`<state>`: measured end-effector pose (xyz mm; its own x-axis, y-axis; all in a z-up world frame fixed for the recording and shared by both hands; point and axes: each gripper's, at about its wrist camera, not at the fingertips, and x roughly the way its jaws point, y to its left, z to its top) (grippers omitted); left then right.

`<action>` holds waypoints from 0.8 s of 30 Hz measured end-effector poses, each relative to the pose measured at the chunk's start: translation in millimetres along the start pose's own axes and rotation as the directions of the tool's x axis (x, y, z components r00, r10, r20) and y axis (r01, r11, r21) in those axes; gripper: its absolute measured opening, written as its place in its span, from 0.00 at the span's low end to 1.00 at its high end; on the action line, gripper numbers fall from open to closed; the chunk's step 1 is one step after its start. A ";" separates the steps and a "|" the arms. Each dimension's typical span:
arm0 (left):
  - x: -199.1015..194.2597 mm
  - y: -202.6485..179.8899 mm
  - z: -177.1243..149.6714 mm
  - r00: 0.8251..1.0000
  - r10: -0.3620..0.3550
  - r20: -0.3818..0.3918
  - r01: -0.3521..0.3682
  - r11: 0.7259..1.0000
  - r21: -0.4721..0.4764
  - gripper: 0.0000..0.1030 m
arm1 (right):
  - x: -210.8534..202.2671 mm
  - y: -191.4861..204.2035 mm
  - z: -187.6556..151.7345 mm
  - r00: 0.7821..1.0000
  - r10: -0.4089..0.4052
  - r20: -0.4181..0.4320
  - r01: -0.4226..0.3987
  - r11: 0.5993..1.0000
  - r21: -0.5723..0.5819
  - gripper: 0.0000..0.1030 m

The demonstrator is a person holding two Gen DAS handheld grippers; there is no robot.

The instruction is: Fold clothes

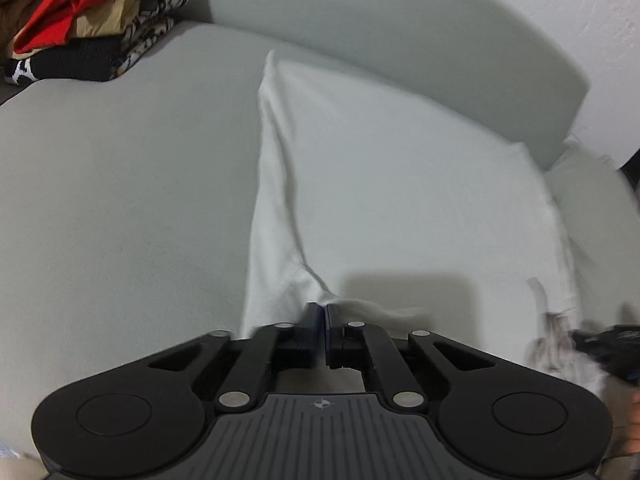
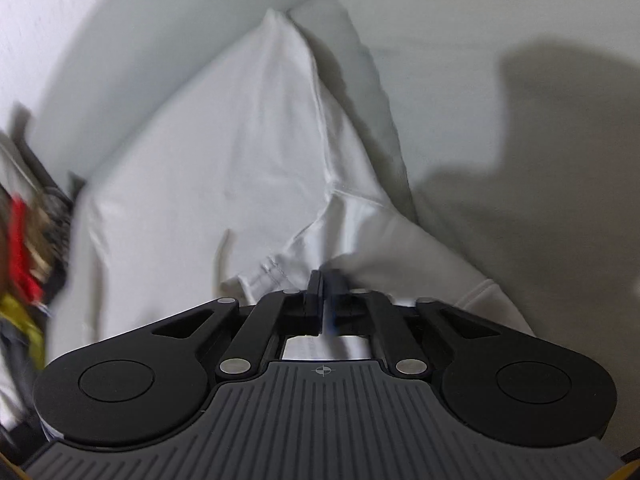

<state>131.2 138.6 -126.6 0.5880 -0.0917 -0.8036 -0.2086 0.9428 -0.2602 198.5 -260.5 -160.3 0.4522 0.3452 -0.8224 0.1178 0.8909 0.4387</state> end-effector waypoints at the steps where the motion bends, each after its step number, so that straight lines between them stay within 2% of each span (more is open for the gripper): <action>1: 0.3 -1.8 0.6 1.000 0.006 0.002 -0.006 1.000 0.012 0.03 | -1.5 2.5 -0.4 1.000 -0.008 0.002 0.008 1.000 -0.005 0.01; 2: -1.5 -4.9 0.7 1.000 0.009 0.005 -0.009 1.000 0.028 0.03 | -5.1 5.0 -0.3 1.000 -0.014 0.000 0.014 1.000 -0.007 0.02; 4: -15.7 -15.4 -4.9 1.000 -0.013 0.009 0.012 0.997 0.071 0.03 | -16.8 7.7 -5.5 1.000 -0.019 -0.001 0.019 1.000 -0.018 0.11; 6: -33.9 -28.2 -16.6 0.999 -0.049 0.013 0.048 0.993 0.108 0.10 | -31.9 8.0 -15.9 1.000 -0.026 0.011 0.026 0.999 -0.018 0.14; 9: -60.8 -47.1 -42.1 0.992 -0.124 -0.006 0.123 0.978 0.168 0.15 | -52.6 7.7 -34.0 0.999 -0.036 0.005 0.036 0.999 -0.025 0.26; 12: -78.5 -61.2 -72.2 0.990 -0.141 -0.032 0.144 0.957 0.254 0.23 | -73.9 3.6 -49.2 0.999 -0.029 -0.018 0.027 0.998 -0.056 0.38; 15: -82.9 -65.0 -97.4 0.993 -0.105 -0.057 0.117 0.949 0.294 0.21 | -89.8 4.8 -67.6 0.999 -0.024 -0.042 0.020 0.996 -0.087 0.38; 17: -85.5 -64.9 -112.5 0.991 -0.113 -0.077 0.131 0.948 0.292 0.20 | -99.4 7.2 -81.2 0.999 -0.010 -0.045 0.005 0.994 -0.106 0.39; 19: -86.5 -69.9 -125.7 0.989 -0.125 -0.085 0.146 0.932 0.331 0.20 | -105.0 12.0 -95.8 0.999 0.011 -0.051 -0.018 0.989 -0.147 0.39; 22: -85.1 -79.2 -142.2 0.988 -0.127 -0.092 0.154 0.900 0.408 0.21 | -97.3 17.6 -116.2 0.996 -0.026 -0.087 0.007 0.976 -0.216 0.37; 24: -86.4 -83.9 -148.7 0.989 -0.113 -0.093 0.142 0.888 0.437 0.20 | -94.3 18.5 -128.6 0.995 -0.064 -0.082 0.041 0.966 -0.256 0.36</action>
<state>-18.3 19.7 -114.9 0.5328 -0.2269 -0.8153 0.2399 0.9644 -0.1116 44.4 -238.6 -121.2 0.3699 0.3106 -0.8756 -0.0939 0.9501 0.2973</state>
